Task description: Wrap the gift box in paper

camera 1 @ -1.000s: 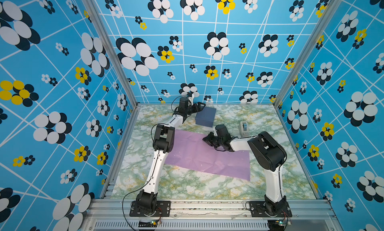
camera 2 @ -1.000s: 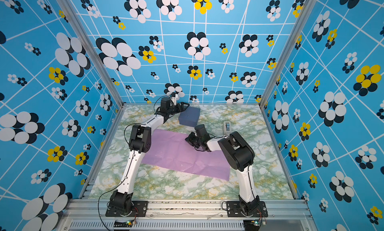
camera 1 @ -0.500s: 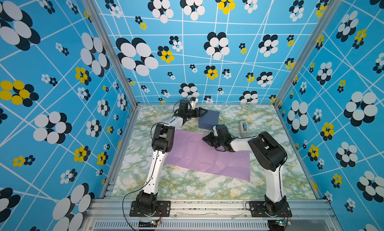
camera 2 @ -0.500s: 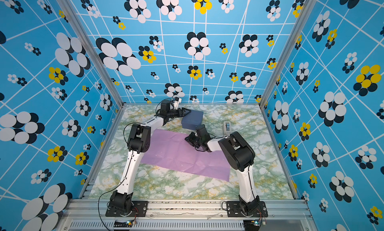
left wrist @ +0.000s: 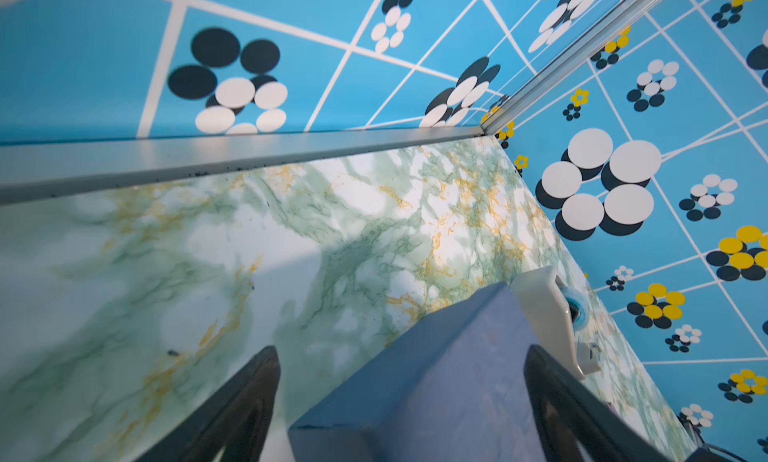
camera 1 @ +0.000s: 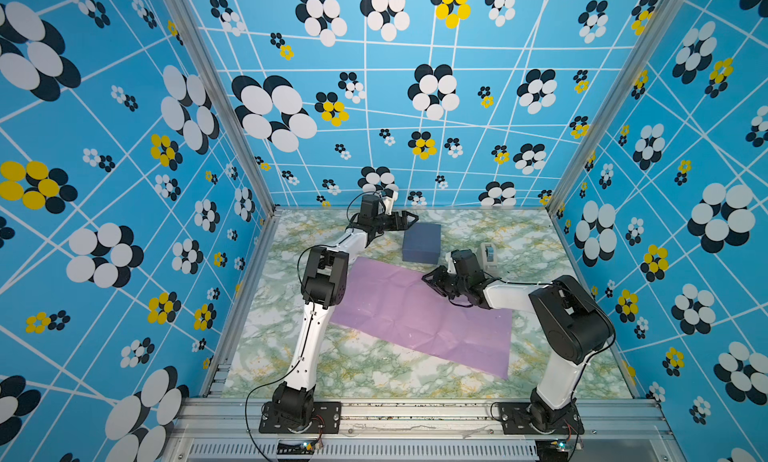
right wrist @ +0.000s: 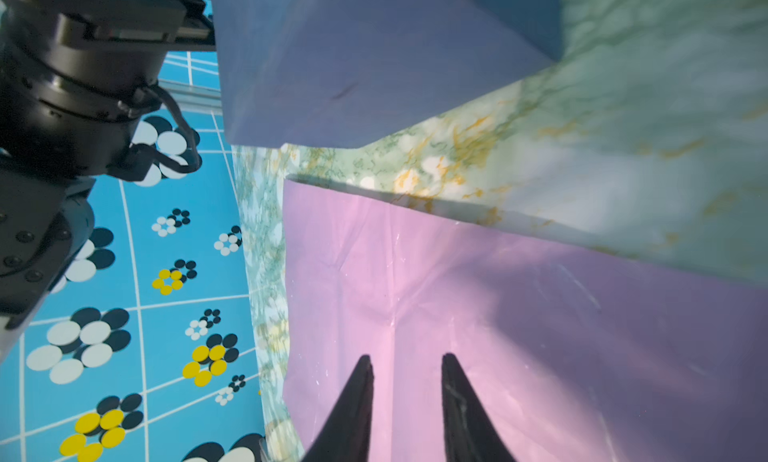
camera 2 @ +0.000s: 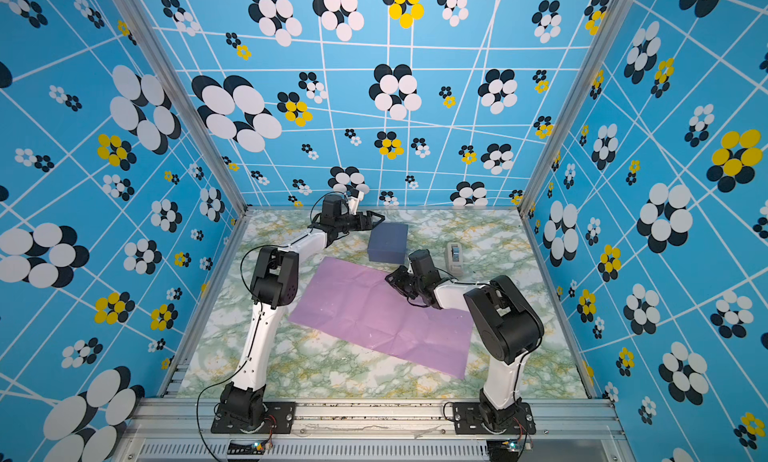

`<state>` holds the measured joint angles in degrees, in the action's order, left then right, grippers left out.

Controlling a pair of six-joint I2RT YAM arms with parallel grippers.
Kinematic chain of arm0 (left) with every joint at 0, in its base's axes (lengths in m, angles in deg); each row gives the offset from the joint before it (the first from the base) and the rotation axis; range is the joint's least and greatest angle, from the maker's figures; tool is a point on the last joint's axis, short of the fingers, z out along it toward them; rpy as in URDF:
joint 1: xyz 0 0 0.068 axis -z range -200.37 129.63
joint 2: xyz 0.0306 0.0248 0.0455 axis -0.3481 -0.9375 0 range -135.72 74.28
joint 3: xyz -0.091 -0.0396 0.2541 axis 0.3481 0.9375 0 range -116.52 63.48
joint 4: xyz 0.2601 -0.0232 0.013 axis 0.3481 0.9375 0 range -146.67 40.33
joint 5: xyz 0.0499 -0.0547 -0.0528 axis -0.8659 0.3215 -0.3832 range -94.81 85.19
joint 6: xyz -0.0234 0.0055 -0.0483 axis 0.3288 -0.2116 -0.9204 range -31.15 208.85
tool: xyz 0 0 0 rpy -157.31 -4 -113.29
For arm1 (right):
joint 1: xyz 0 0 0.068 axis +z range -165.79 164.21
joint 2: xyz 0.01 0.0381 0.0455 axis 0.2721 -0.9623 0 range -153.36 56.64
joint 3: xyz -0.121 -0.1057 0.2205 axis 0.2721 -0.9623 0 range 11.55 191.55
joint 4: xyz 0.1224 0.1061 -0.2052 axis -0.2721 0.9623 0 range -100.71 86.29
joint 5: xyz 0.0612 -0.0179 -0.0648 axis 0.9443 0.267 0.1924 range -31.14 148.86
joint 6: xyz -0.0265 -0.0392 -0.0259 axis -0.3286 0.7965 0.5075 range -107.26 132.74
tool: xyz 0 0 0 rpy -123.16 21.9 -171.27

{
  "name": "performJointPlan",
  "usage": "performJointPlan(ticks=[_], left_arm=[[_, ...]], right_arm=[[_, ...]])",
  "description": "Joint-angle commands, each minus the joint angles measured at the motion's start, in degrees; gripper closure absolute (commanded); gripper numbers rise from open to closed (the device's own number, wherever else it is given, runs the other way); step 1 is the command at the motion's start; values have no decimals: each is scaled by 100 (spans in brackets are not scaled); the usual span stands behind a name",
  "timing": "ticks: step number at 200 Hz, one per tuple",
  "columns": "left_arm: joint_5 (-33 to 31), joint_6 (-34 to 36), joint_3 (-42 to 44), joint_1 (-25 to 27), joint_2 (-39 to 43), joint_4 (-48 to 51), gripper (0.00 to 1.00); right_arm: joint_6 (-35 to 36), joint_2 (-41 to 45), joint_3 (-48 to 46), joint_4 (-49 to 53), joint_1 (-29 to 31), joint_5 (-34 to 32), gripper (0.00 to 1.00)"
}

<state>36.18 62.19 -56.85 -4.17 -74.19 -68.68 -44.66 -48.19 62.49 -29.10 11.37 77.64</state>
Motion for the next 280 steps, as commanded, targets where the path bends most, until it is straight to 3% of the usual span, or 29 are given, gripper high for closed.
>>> performJointPlan(ticks=[1, 46, 84, 118, 151, 175, 231, 255, 280], left_arm=[[33, -264, -404, 30, -342, -169, 6], [386, -241, -709, 218, -580, -275, 7], [860, -280, -737, 249, -614, -332, 16], [1284, -329, -476, 246, -450, -579, 26], [1578, -391, 49, 270, -161, -914, 29], [1445, -215, 594, 280, 232, -970, 30], [-545, 145, 1909, 21, 1891, 113, 33], [-929, 126, 2603, -126, 2713, 670, 47], [-1218, 197, 3689, -15, 3676, 1137, 61]], right_arm=[[112, -39, -158, 570, -129, 37, 76], [145, -409, -18, 765, -272, -10, 84], [302, -580, 231, 1004, -283, -106, 86], [357, -714, 381, 1003, -286, -138, 86], [503, -669, 383, 897, -290, -110, 86], [745, -323, 300, 946, -288, -59, 75], [1727, 1117, 543, 2492, -328, -323, 52], [2113, 1260, 1096, 3307, -495, -649, 40], [2438, 821, 1884, 3878, -696, -807, 26]])
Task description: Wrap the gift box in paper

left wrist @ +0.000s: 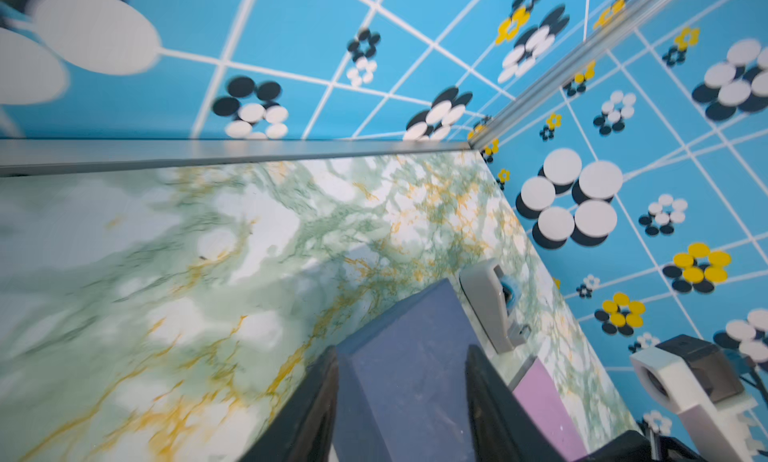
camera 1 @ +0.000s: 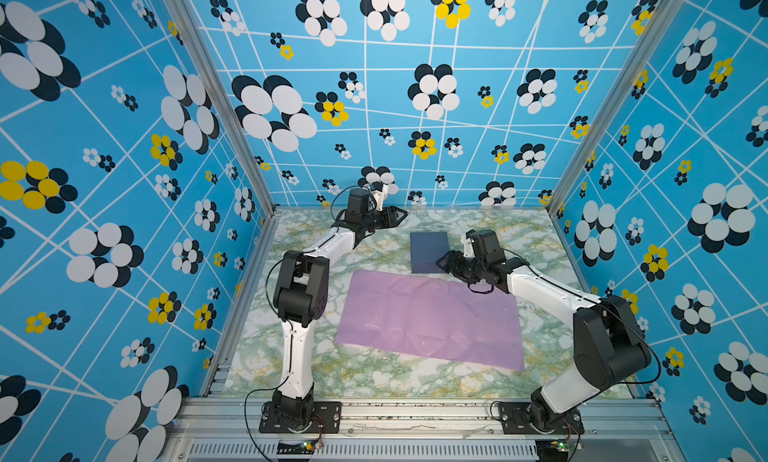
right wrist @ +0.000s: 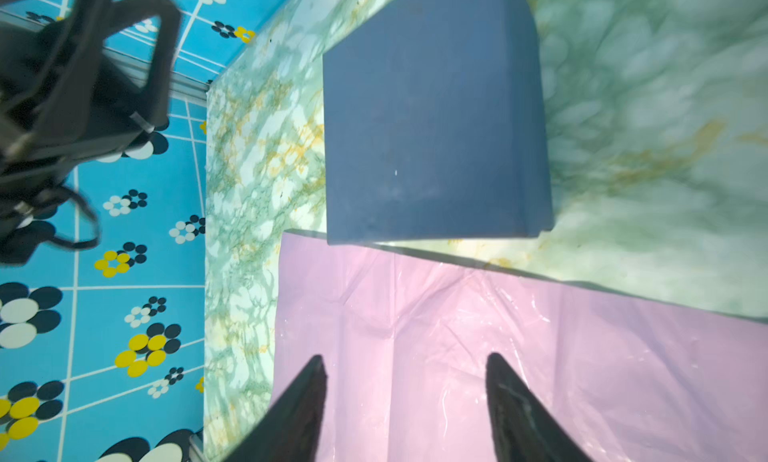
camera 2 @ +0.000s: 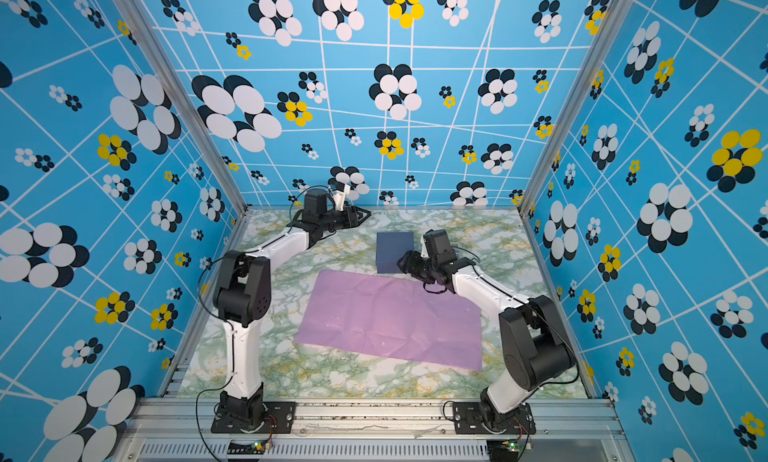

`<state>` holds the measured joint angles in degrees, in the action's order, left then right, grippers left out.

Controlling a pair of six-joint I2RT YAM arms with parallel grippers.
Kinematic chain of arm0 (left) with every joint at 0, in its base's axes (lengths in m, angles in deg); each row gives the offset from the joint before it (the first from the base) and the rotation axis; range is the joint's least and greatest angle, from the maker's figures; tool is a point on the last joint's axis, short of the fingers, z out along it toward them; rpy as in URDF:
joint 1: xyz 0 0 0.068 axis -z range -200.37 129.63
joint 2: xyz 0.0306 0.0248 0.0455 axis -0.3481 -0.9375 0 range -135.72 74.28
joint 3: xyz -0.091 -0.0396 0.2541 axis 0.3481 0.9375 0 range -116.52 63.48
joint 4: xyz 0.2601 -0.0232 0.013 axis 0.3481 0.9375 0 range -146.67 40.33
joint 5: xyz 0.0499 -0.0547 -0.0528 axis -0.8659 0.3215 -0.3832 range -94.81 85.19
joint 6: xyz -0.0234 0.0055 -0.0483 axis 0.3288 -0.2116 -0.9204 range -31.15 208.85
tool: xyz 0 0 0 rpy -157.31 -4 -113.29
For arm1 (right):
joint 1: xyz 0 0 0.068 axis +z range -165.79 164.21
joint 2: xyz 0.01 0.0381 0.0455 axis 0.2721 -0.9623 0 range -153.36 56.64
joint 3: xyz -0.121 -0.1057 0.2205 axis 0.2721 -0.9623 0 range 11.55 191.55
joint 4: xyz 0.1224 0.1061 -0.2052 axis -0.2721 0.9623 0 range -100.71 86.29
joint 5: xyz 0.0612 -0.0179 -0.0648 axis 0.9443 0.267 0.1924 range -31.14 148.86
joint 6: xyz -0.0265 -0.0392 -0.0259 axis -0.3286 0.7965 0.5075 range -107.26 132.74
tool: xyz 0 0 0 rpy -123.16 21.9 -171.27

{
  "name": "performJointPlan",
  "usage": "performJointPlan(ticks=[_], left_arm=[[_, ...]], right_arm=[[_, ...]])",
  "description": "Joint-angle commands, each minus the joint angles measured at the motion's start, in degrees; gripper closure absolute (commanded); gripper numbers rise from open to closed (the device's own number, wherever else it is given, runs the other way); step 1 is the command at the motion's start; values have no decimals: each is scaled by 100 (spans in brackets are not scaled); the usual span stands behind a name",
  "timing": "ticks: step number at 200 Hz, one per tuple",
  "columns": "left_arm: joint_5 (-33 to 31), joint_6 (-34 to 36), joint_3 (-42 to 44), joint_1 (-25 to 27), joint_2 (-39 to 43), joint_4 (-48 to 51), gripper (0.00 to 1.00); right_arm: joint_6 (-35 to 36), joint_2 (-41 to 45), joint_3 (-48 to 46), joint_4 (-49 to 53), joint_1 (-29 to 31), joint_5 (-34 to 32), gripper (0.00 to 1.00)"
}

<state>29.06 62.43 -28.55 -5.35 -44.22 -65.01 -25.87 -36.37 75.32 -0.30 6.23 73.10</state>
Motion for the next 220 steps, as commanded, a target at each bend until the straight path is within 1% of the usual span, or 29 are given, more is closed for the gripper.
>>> performJointPlan(ticks=[1, 9, 21, 37, 59, 78, 99, 142, 156, 161, 177, 193, 220], left_arm=[[-513, 163, 904, 109, 715, 797, 61], [-599, 66, 1199, 149, 961, 995, 65], [-538, -119, 1697, 225, 1211, 1078, 71], [-511, -345, 2243, 431, 1486, 1113, 75], [-609, -541, 2709, 802, 1538, 997, 79], [-592, -865, 2925, 959, 1402, 713, 82], [-666, -1046, 2949, 1048, 1200, 538, 83], [-765, -1050, 2800, 1091, 601, 417, 83], [-803, -1054, 2764, 1090, 453, 400, 83], [-803, -1050, 2749, 1090, 406, 403, 84], [-912, -1051, 2730, 1090, 336, 446, 84], [-1099, -1048, 2735, 1082, 311, 547, 85], [-1299, -997, 2674, 1039, 230, 804, 85]], right_arm=[[579, -399, 619, 1019, -190, -352, 26], [730, -646, 938, 1191, -222, -347, 24], [981, -1074, 1453, 1494, -258, -350, 21], [1229, -1587, 1998, 1803, -292, -320, 20], [1483, -2141, 2663, 2110, -312, -261, 19], [1655, -2468, 3155, 2392, -321, -255, 19], [1700, -2714, 3412, 2576, -365, -166, 20], [1569, -3091, 3669, 2774, -461, 299, 24], [1571, -3126, 3791, 2886, -463, 383, 25], [1566, -3320, 3839, 2941, -471, 402, 26], [1601, -3478, 4007, 3104, -479, 439, 27], [1652, -3618, 4145, 3258, -506, 444, 31], [1736, -3802, 4301, 3422, -579, 581, 41]])
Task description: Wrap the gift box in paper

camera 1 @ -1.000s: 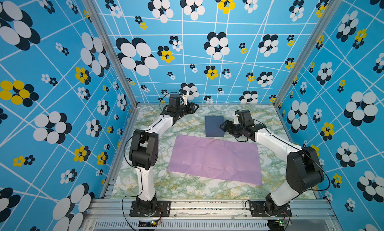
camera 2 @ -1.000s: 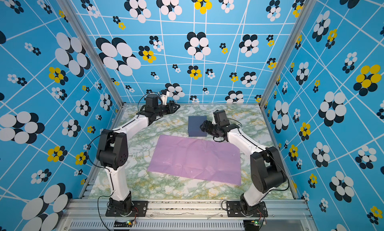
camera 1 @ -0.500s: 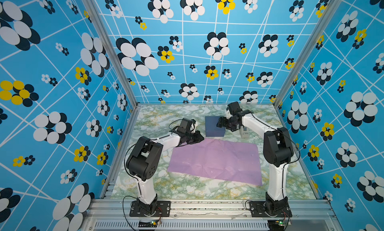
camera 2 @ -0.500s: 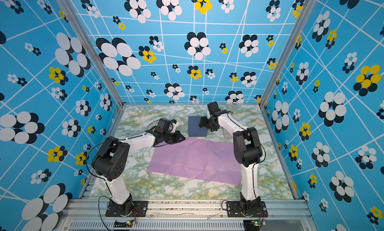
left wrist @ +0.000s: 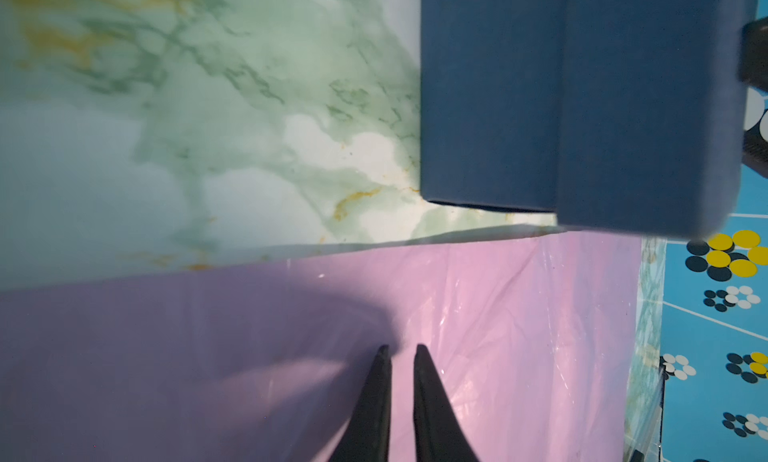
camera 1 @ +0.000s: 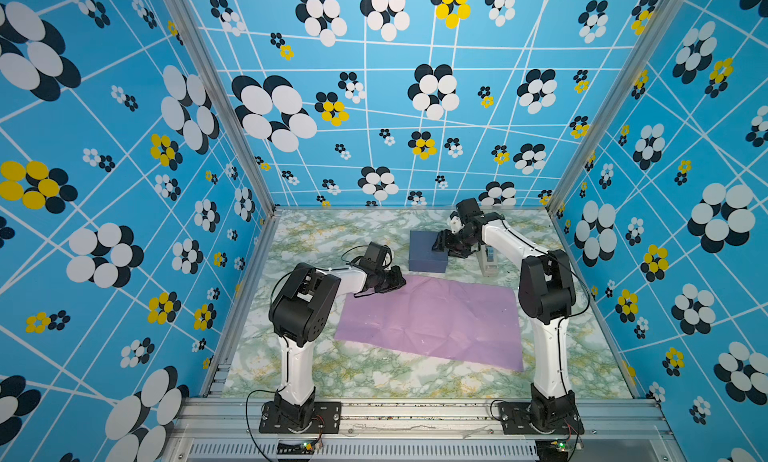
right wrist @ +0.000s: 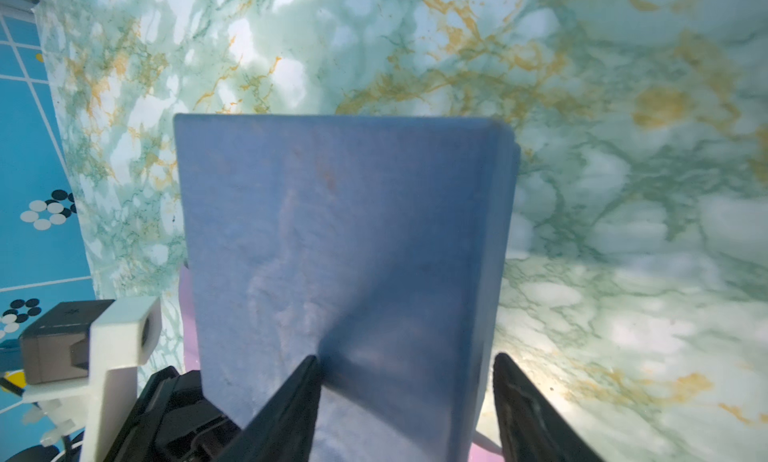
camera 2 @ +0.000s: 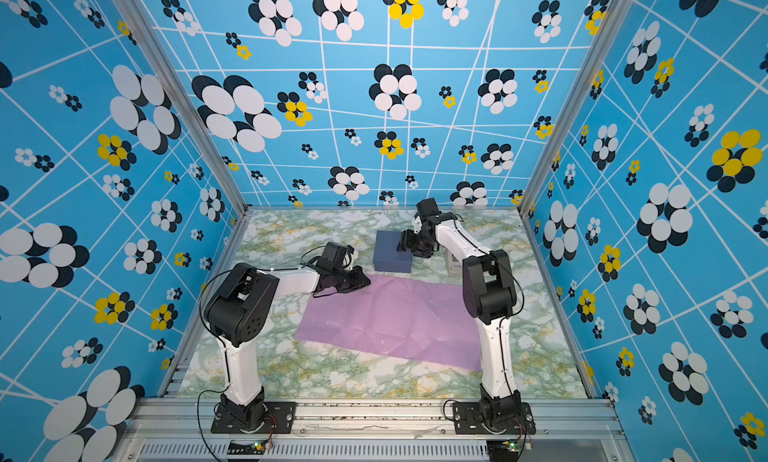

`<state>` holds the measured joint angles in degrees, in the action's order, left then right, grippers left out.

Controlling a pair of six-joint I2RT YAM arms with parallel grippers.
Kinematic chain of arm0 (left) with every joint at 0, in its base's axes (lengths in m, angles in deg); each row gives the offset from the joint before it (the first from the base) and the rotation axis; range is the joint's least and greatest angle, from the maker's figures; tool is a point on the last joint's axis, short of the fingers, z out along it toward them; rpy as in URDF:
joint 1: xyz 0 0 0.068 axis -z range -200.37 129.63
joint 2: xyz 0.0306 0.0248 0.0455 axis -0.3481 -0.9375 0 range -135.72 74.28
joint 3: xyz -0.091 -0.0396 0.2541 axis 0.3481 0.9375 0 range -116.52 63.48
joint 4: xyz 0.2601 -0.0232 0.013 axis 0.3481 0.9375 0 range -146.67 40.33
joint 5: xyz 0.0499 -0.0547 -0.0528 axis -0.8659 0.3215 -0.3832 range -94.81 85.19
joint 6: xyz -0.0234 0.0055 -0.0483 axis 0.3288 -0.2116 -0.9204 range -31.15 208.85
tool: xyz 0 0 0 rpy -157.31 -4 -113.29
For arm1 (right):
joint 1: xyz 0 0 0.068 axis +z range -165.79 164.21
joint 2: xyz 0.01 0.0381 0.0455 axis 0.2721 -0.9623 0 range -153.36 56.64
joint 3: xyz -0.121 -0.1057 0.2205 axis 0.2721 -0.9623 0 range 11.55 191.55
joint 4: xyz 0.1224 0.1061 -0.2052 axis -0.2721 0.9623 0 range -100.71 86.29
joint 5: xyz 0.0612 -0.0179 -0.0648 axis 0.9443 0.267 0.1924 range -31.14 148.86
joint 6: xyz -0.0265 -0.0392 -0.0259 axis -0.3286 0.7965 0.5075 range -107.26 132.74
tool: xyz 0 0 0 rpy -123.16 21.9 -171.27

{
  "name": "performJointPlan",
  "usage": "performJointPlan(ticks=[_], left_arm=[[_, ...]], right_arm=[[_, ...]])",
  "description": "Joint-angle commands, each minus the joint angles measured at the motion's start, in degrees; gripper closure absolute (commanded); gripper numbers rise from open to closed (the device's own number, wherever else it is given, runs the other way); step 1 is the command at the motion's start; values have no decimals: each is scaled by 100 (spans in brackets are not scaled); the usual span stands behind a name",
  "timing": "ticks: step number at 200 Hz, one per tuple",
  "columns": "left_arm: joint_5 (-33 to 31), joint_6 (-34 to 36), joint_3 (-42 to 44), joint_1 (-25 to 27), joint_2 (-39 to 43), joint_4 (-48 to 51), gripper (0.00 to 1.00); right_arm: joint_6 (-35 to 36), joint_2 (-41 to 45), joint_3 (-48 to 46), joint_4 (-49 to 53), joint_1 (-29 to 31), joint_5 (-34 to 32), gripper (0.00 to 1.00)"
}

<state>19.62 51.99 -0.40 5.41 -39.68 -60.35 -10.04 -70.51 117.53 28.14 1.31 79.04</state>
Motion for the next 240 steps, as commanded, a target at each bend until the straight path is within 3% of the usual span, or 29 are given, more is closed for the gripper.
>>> performJointPlan(ticks=[1, 27, 94, 103, 121, 142, 171, 195, 216, 240], left_arm=[[-362, 52, -142, -37, -229, 344, 85], [-552, 122, -194, -93, -316, 379, 85], [-553, 297, -709, -169, -623, 570, 85], [-506, 312, -743, -170, -619, 570, 85], [-456, 358, -726, -163, -525, 646, 84], [-465, 364, -611, -161, -352, 685, 83], [-456, 250, -423, -161, -294, 594, 83], [-464, 194, -353, -161, -295, 546, 83], [-447, 154, -309, -161, -260, 511, 83], [-395, 96, -249, -153, -209, 485, 83]], right_arm=[[161, -393, 90, 588, -86, -10, 41], [351, -399, 139, 675, -84, 73, 47], [599, -201, -111, 576, -82, 199, 49], [617, -153, -85, 579, -84, 135, 47], [639, 140, -78, 580, -84, -91, 31], [593, 978, -435, 525, -84, -359, 29], [-235, 2508, -2296, -486, 34, -296, 47], [-1214, 3410, -3725, -1435, 488, -263, 63], [-2232, 3571, -4671, -2649, 1013, -236, 70], [-3040, 3168, -5218, -3944, 1289, -287, 75]])
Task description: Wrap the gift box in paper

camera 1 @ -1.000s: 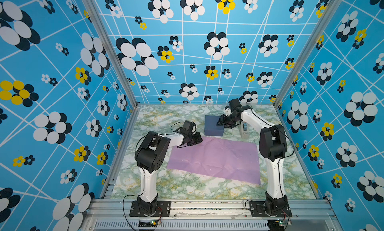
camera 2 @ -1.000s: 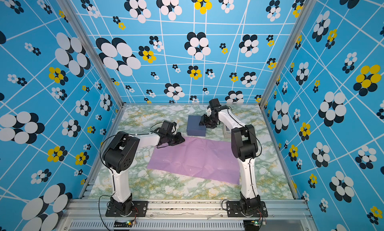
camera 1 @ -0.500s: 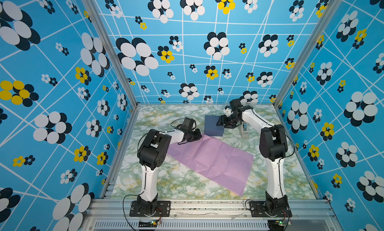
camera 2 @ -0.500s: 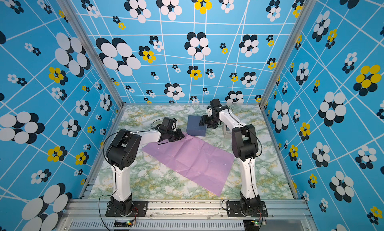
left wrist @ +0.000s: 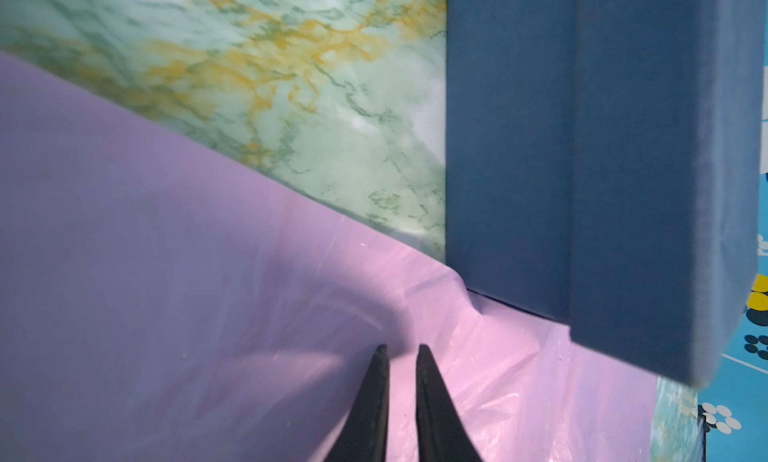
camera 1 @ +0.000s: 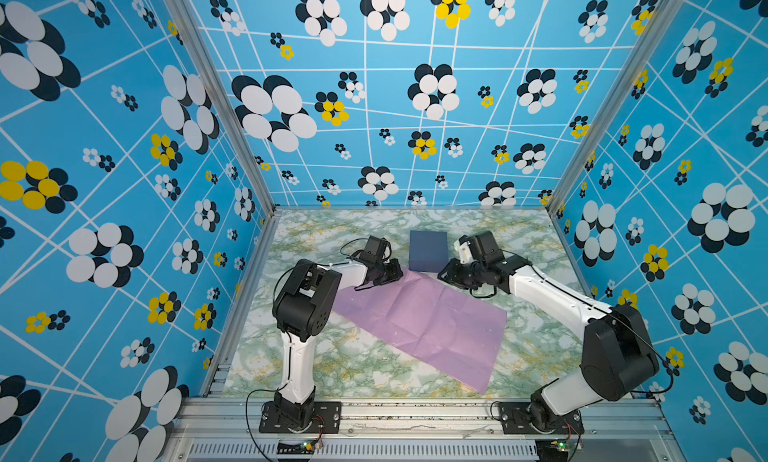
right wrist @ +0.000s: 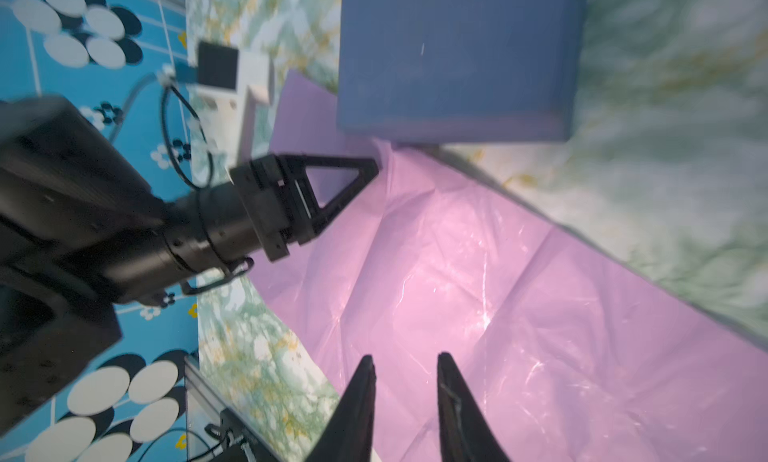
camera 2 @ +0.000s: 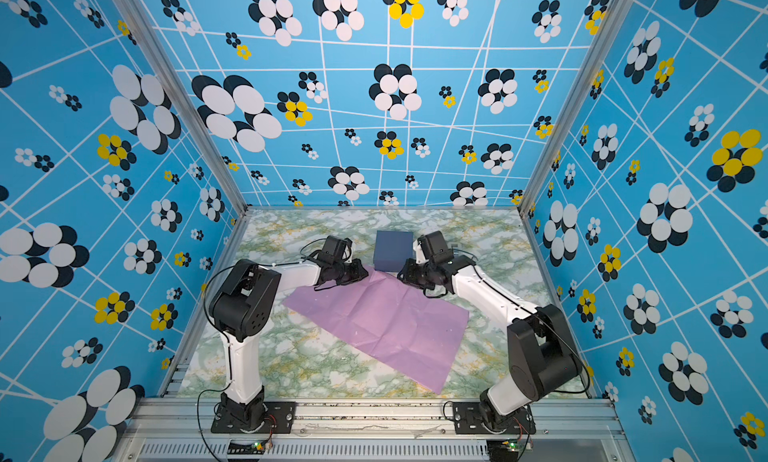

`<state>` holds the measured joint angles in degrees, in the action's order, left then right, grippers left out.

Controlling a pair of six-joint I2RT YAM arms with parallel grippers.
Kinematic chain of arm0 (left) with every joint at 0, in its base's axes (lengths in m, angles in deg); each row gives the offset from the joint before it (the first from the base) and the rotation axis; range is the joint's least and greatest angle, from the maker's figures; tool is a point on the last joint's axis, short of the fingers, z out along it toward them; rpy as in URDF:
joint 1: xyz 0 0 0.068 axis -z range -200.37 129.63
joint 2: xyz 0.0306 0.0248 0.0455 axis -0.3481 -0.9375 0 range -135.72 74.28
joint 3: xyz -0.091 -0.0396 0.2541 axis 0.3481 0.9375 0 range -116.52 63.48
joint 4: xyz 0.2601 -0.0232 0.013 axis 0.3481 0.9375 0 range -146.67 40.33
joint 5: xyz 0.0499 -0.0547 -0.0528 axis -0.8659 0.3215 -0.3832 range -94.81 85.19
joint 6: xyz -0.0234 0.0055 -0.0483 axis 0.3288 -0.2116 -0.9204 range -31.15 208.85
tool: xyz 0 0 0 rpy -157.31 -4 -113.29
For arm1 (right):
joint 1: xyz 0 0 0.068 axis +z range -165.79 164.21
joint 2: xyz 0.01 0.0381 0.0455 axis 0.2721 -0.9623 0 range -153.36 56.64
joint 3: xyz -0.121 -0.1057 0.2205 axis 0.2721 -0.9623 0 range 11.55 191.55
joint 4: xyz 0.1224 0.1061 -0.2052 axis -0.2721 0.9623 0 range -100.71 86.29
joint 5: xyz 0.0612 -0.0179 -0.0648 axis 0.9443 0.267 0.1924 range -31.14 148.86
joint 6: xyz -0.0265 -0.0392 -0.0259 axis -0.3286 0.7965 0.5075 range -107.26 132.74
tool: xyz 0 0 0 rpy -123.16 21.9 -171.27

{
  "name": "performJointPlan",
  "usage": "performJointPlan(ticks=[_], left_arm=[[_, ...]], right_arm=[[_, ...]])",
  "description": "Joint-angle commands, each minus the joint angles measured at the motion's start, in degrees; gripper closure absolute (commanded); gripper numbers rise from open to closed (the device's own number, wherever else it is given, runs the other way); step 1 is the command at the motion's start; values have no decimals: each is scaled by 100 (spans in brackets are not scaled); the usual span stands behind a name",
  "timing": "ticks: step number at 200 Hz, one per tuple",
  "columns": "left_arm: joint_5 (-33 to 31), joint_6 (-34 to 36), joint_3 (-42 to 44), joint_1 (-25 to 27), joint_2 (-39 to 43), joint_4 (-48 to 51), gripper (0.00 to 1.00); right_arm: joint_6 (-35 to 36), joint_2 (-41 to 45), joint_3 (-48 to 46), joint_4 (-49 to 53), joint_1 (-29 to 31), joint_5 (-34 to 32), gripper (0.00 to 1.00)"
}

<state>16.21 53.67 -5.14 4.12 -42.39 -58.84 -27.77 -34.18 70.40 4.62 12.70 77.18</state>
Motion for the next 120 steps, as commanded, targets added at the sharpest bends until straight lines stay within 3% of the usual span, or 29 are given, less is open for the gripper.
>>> performJointPlan(ticks=[1, 44, 88, 120], left_arm=[[-49, -74, 230, -23, 68, 333, 83], [-119, -216, 493, -41, 277, 299, 81], [-238, -358, 648, -152, 291, 263, 80], [-177, -432, 564, -217, 132, 139, 80]], right_arm=[[-1289, -485, -515, -1642, 154, -101, 75], [-1794, -1260, -901, -2604, 181, -368, 78], [-1684, -1267, -1382, -2155, -135, -807, 82], [-1438, -1309, -1434, -1982, -477, -718, 83]])
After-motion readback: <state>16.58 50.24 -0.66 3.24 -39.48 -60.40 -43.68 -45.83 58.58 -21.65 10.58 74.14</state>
